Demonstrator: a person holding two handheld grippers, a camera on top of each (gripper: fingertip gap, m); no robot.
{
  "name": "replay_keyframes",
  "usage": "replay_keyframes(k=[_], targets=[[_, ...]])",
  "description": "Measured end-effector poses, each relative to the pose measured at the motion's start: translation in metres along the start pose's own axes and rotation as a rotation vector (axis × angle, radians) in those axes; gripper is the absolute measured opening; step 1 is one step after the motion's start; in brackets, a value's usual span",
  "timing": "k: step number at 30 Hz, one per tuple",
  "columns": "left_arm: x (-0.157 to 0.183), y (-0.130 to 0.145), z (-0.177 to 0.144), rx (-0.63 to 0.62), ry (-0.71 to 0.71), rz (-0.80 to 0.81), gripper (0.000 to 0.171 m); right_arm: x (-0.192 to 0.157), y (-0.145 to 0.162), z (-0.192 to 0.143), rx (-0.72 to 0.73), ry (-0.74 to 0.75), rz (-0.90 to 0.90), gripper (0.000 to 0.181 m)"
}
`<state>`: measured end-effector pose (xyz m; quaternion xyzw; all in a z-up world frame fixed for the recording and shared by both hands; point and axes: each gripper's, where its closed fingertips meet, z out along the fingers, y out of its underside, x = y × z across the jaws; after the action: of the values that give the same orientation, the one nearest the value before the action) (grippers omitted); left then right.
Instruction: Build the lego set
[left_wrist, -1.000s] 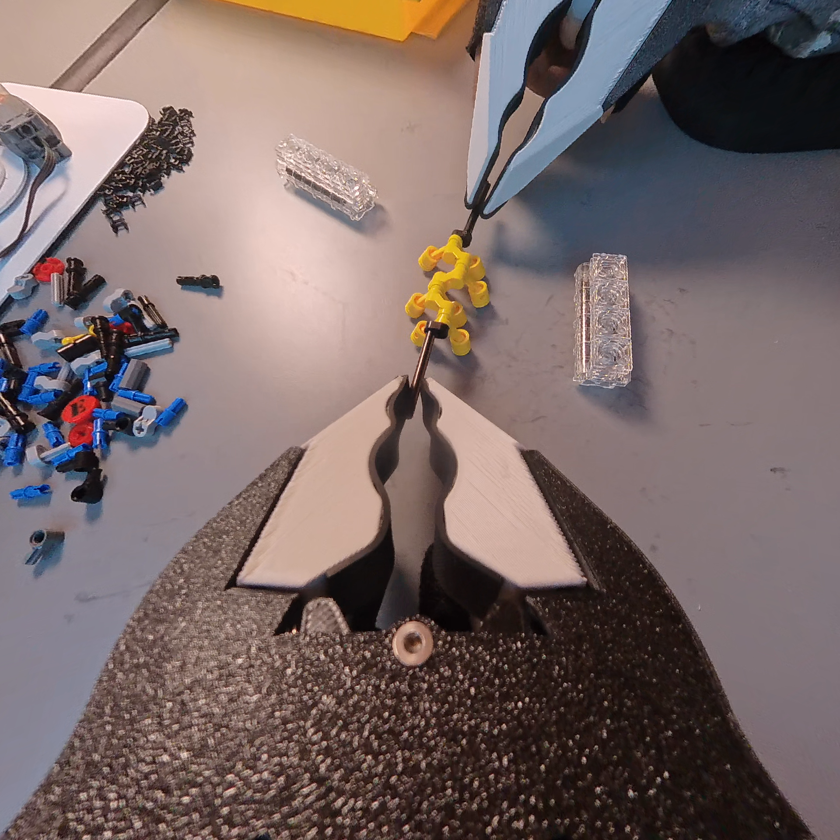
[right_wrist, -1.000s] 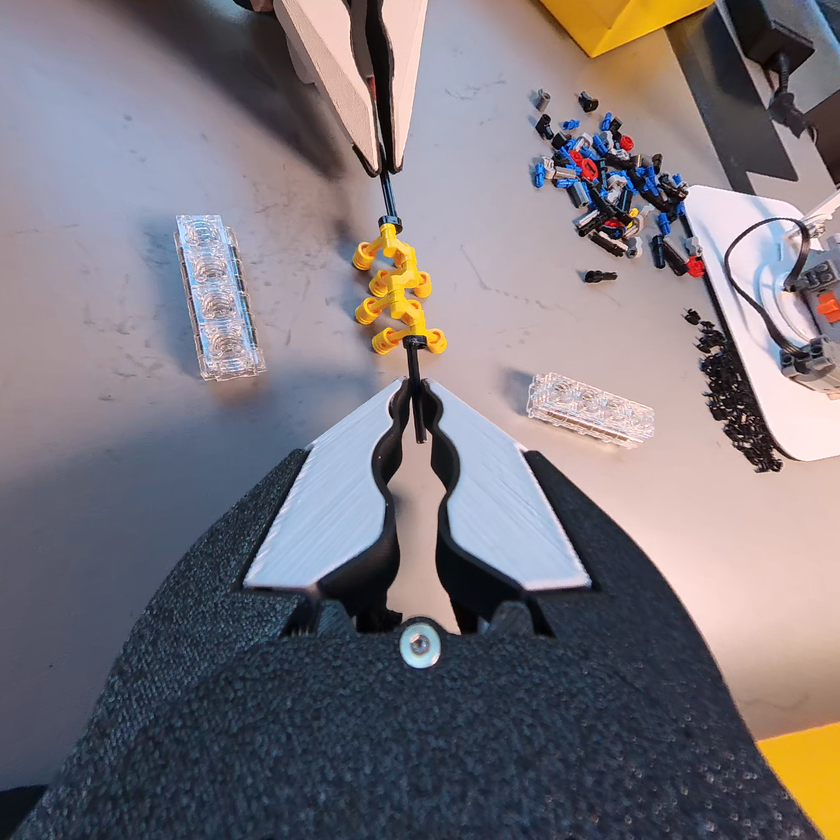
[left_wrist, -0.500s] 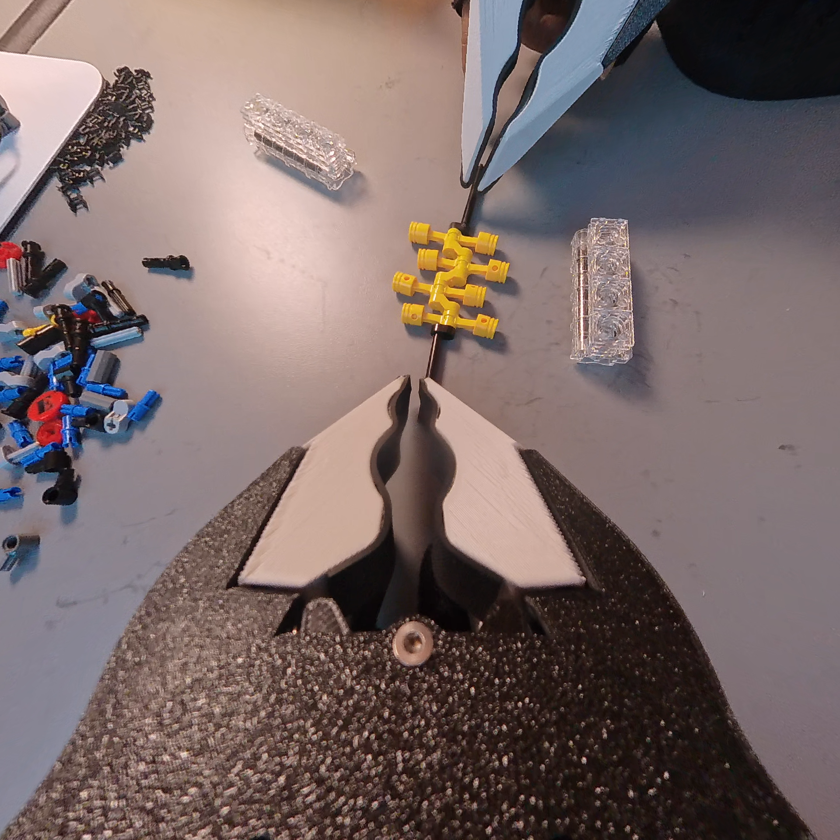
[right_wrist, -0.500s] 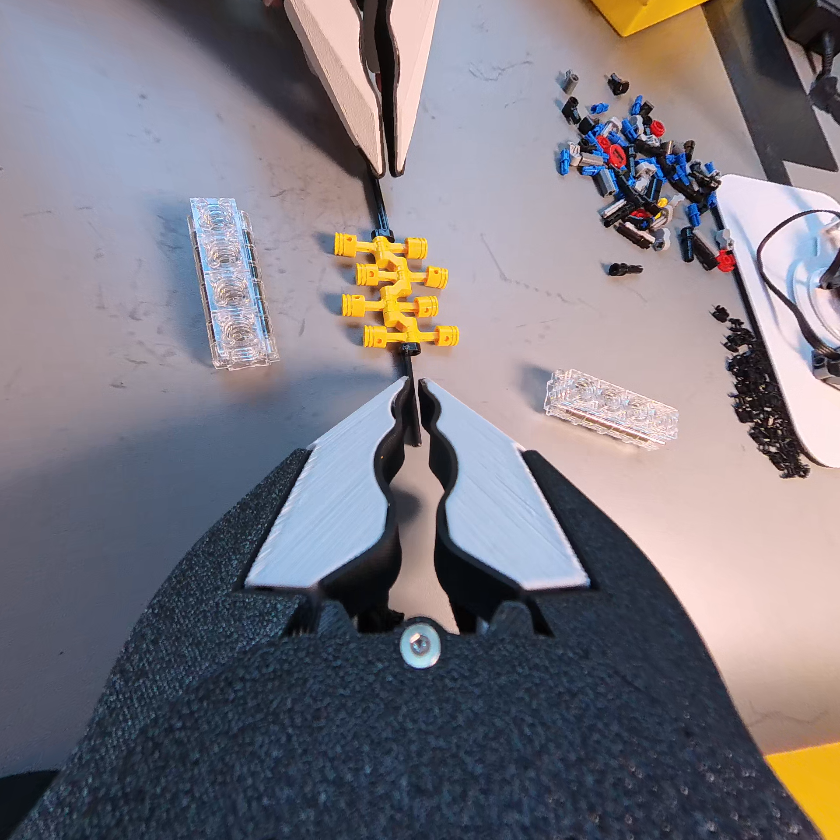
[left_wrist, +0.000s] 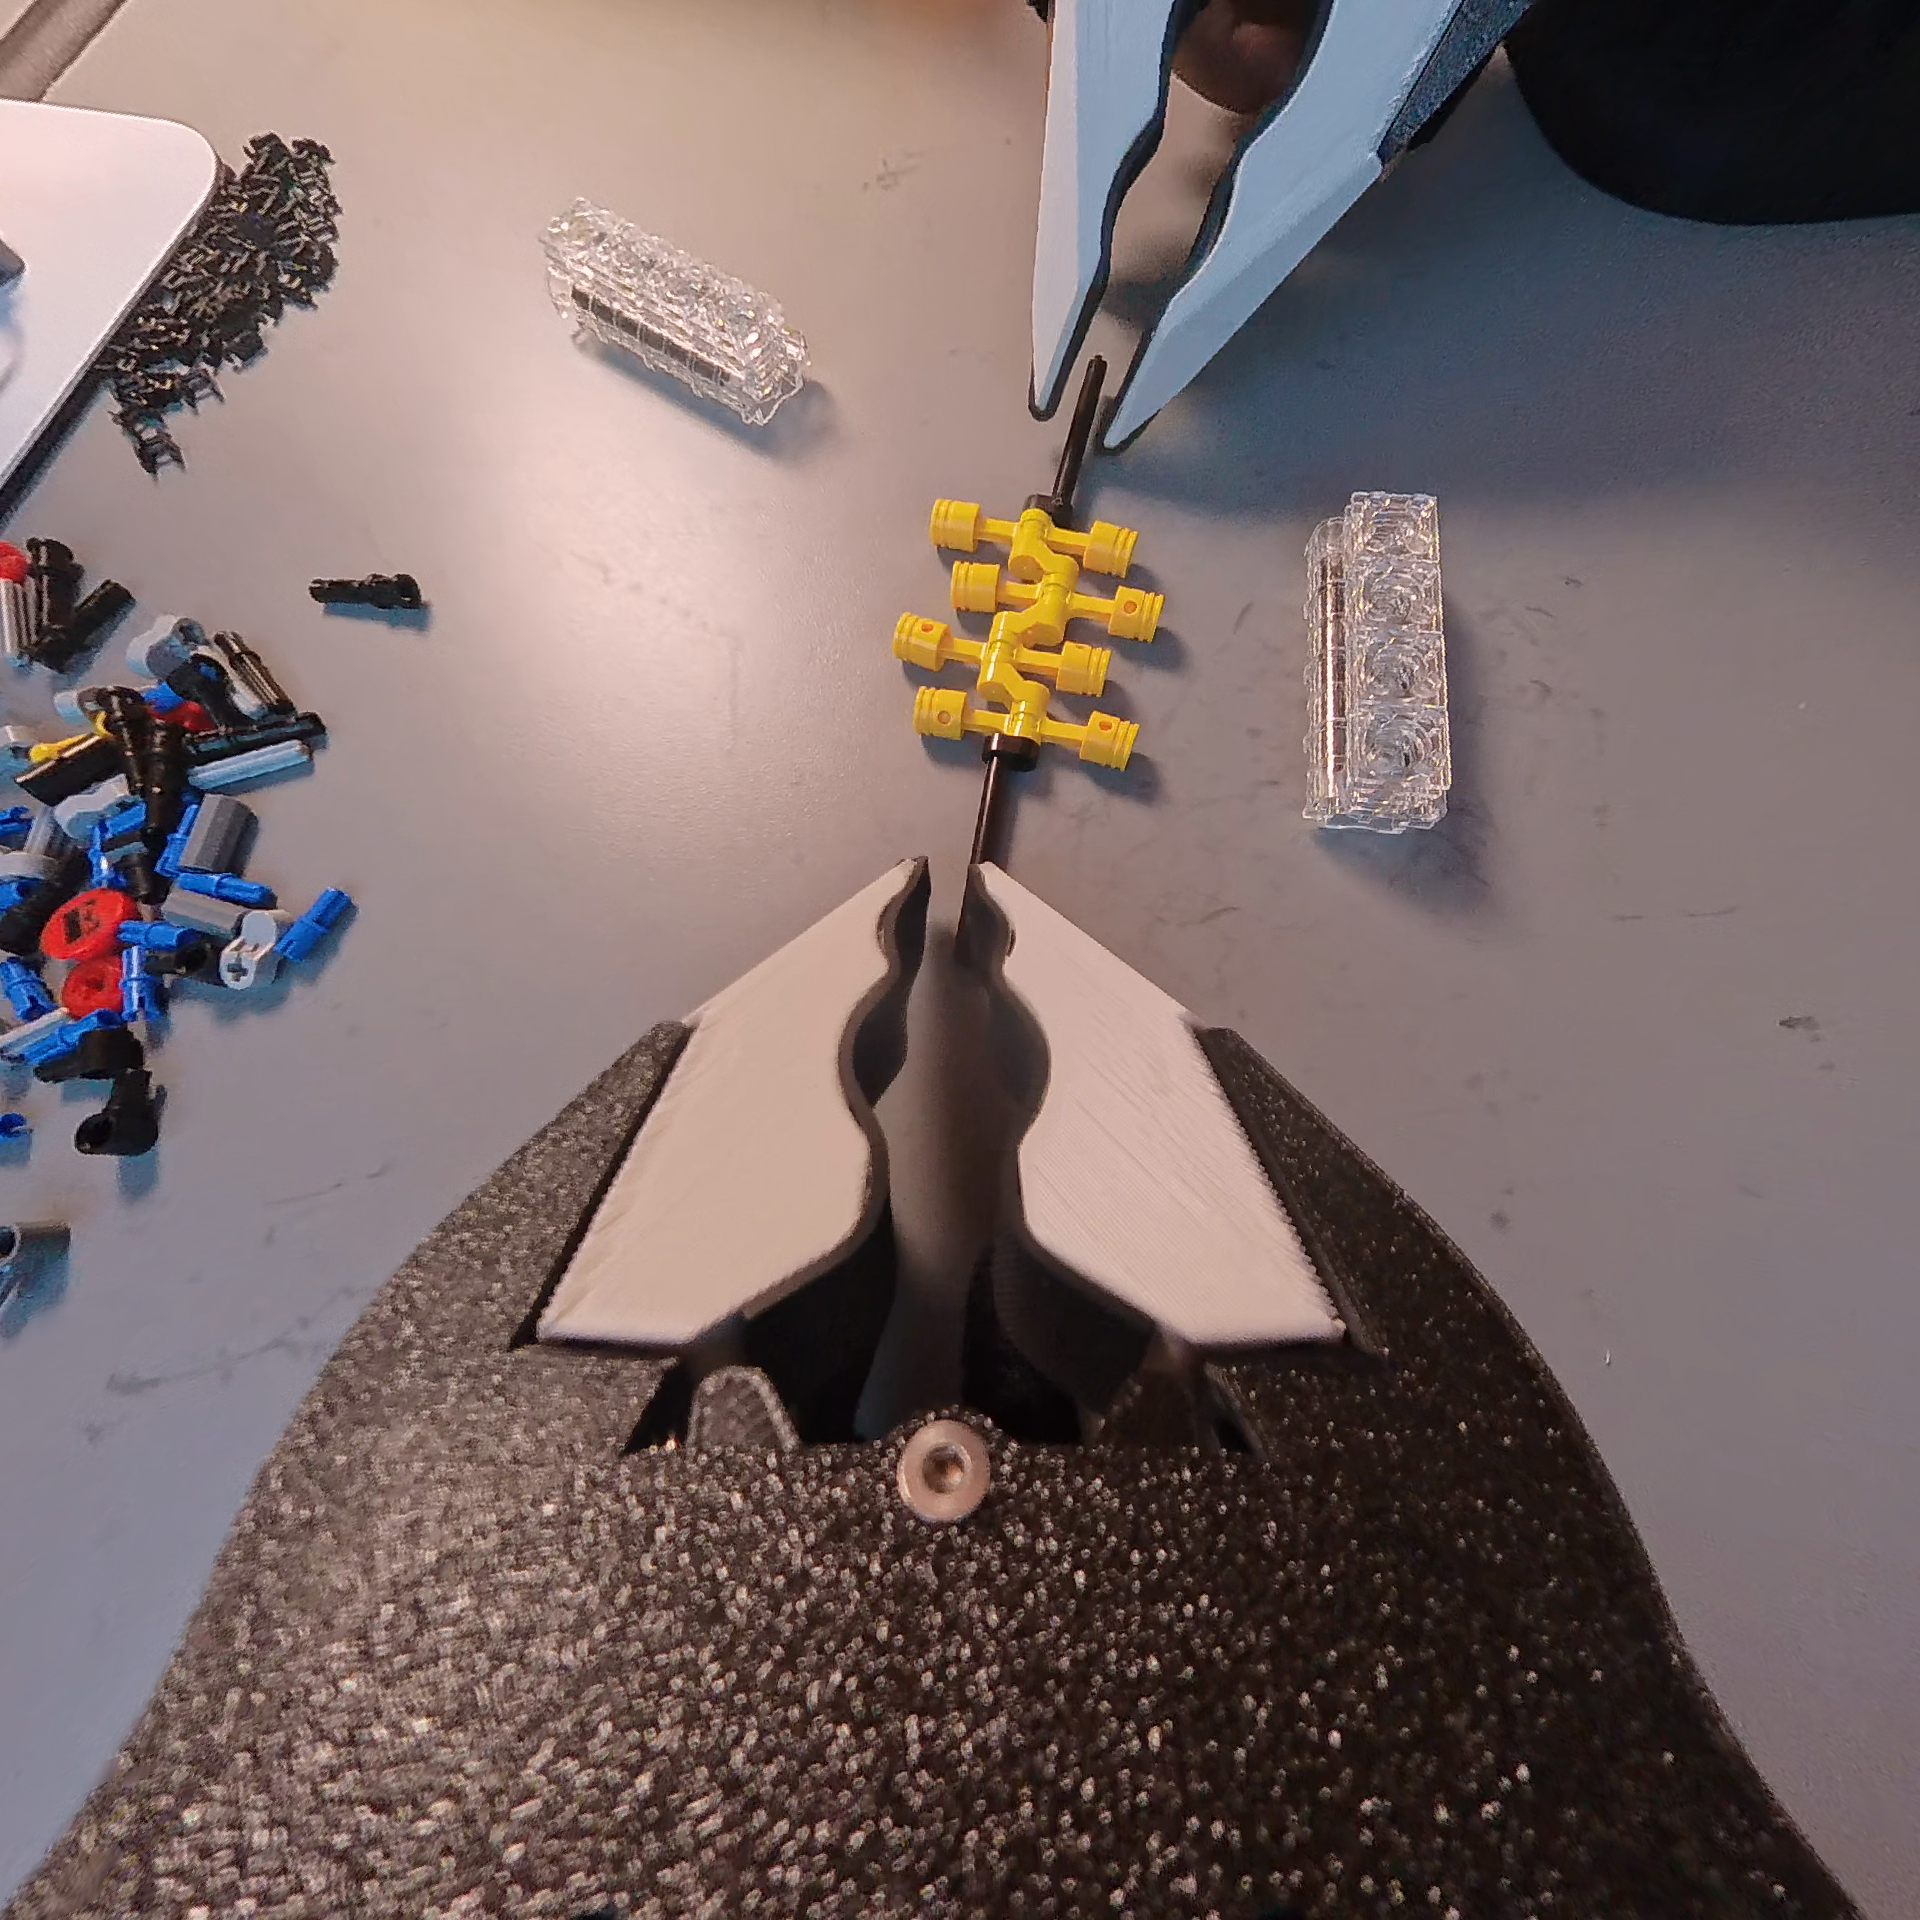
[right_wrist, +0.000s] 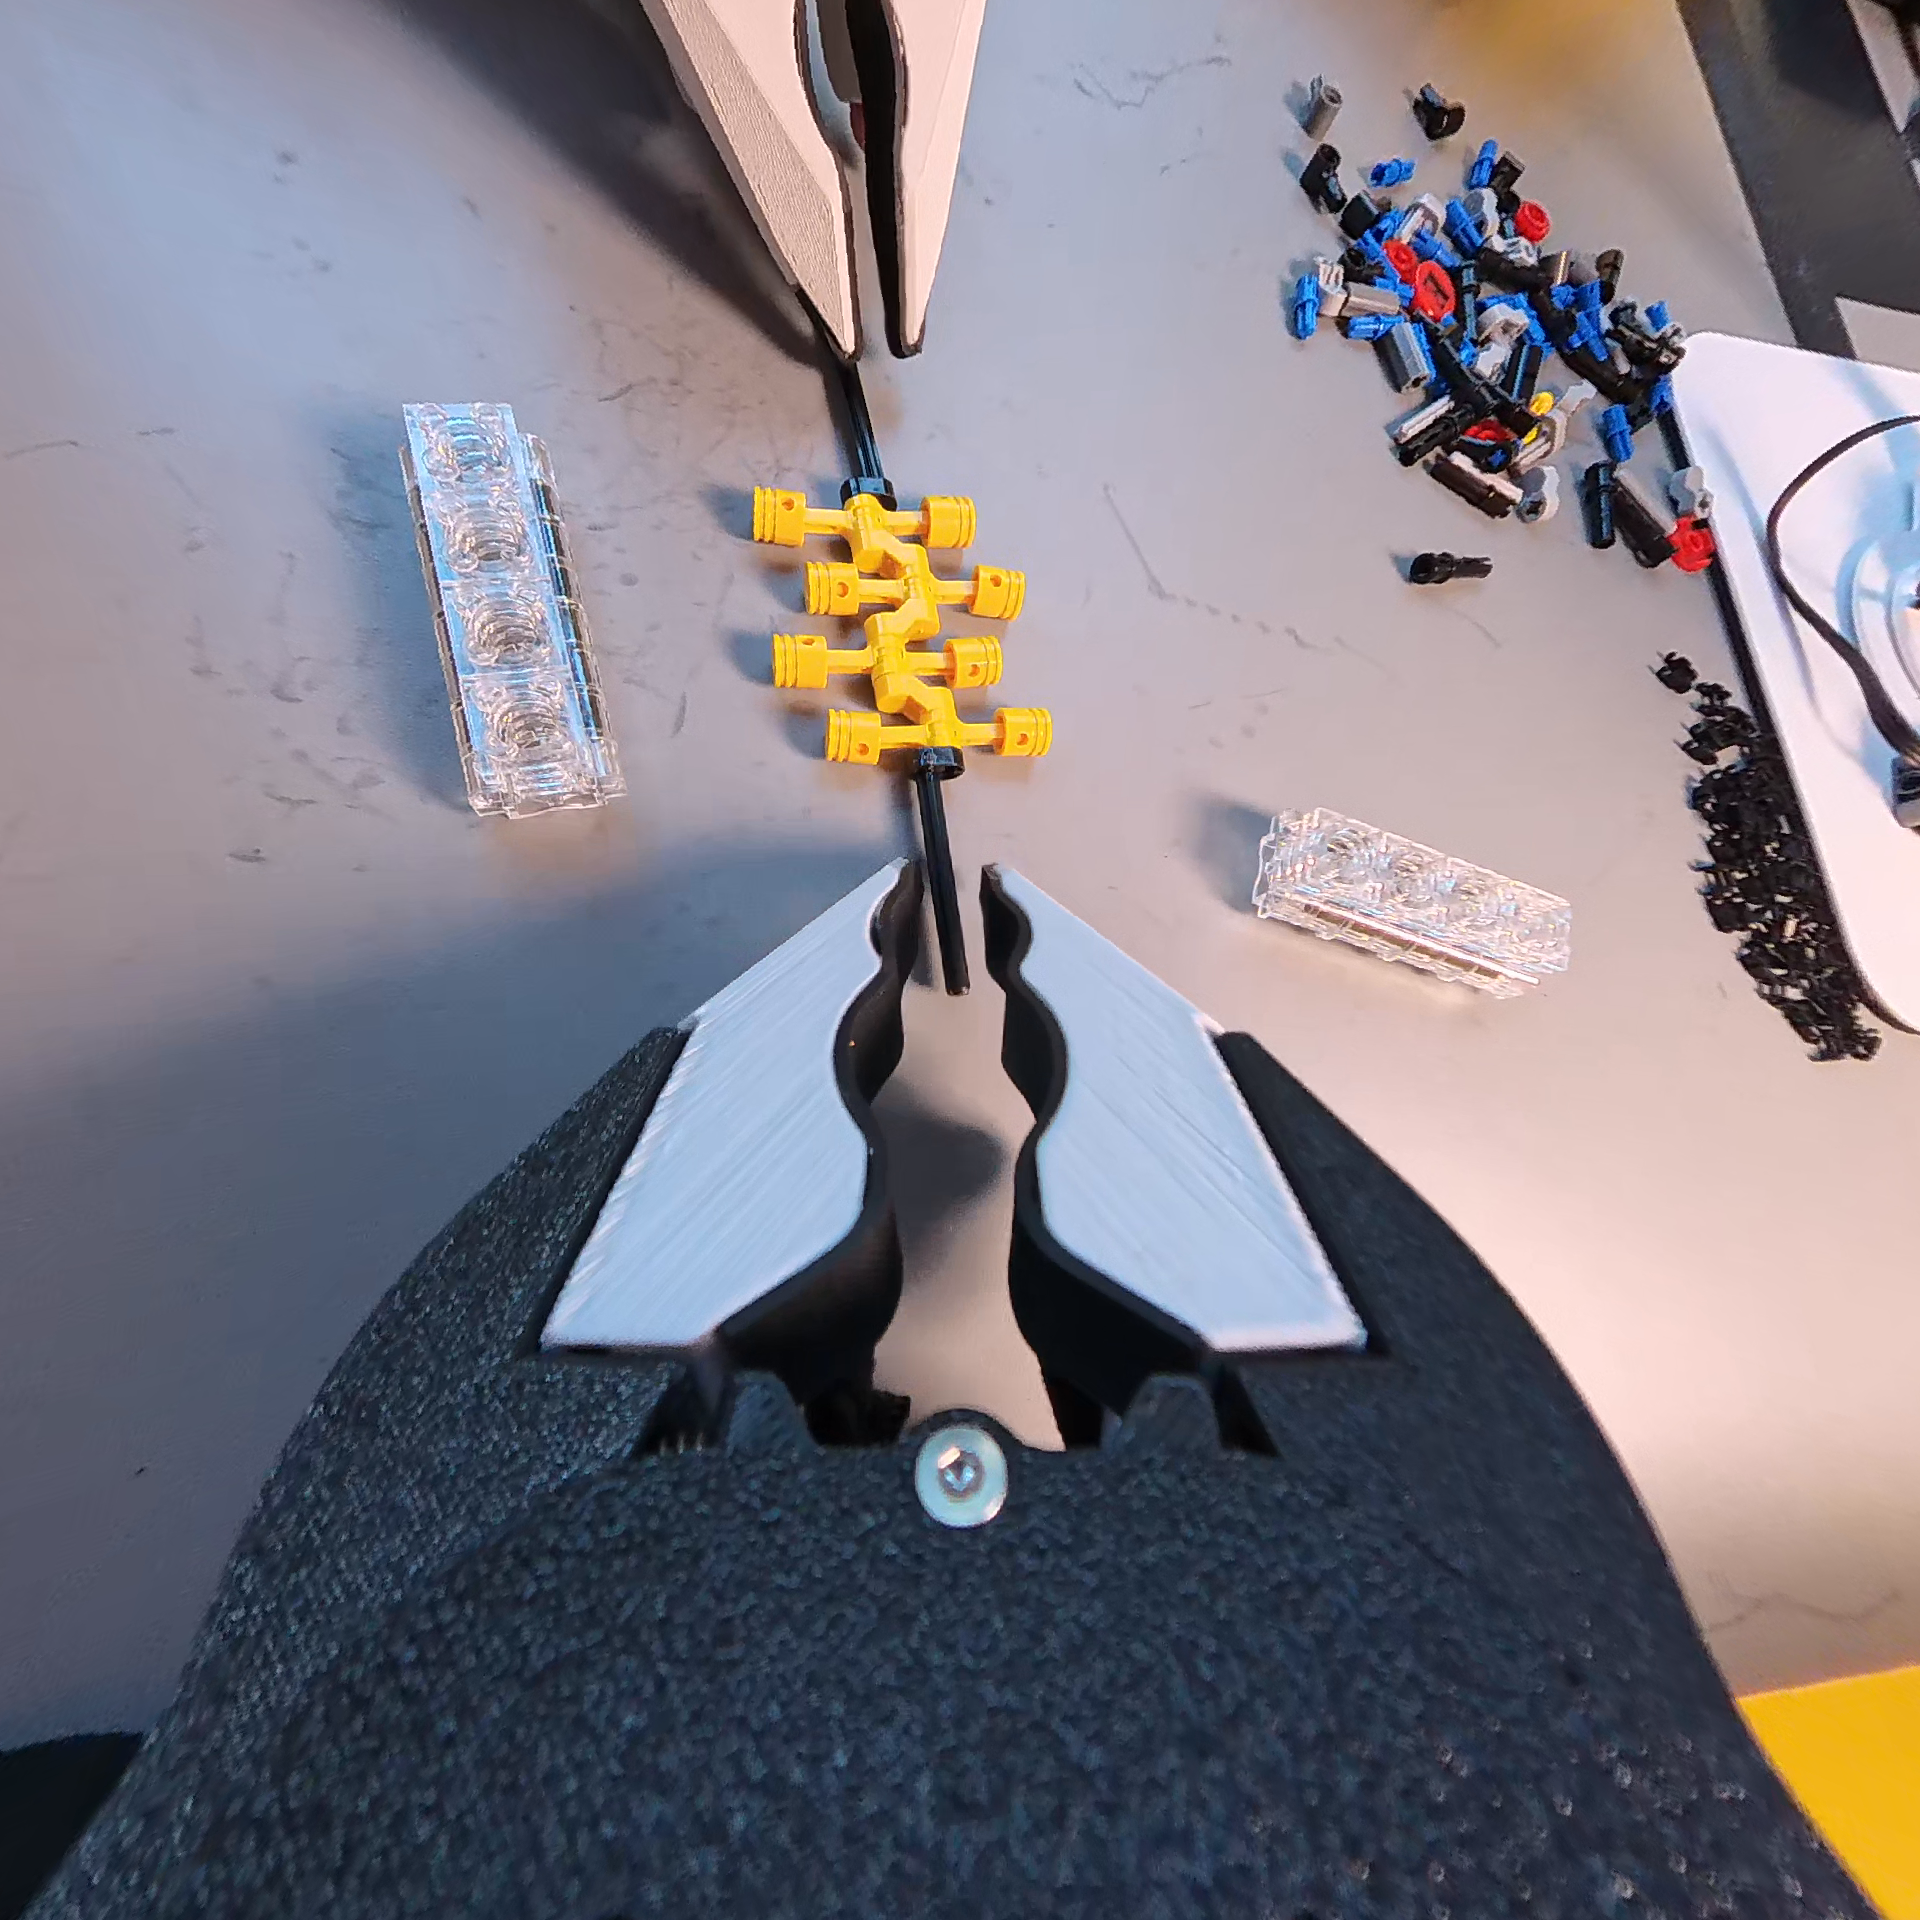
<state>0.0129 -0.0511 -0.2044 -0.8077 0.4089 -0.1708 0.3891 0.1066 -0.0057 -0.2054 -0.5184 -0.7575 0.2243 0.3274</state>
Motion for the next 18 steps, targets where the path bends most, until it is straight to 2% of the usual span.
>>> replay_keyframes(k=[5, 18], targets=[[0.0020, -0.0001, 0.0005, -0.001, 0.011, 0.000, 0.000, -0.0018, 0.0020, 0.0011, -0.009, -0.015, 0.011, 0.009], [0.0059, -0.0070, -0.0043, 0.035, 0.059, -0.036, 0.000, -0.0037, 0.0017, -0.0003, -0.006, -0.027, 0.008, 0.004]])
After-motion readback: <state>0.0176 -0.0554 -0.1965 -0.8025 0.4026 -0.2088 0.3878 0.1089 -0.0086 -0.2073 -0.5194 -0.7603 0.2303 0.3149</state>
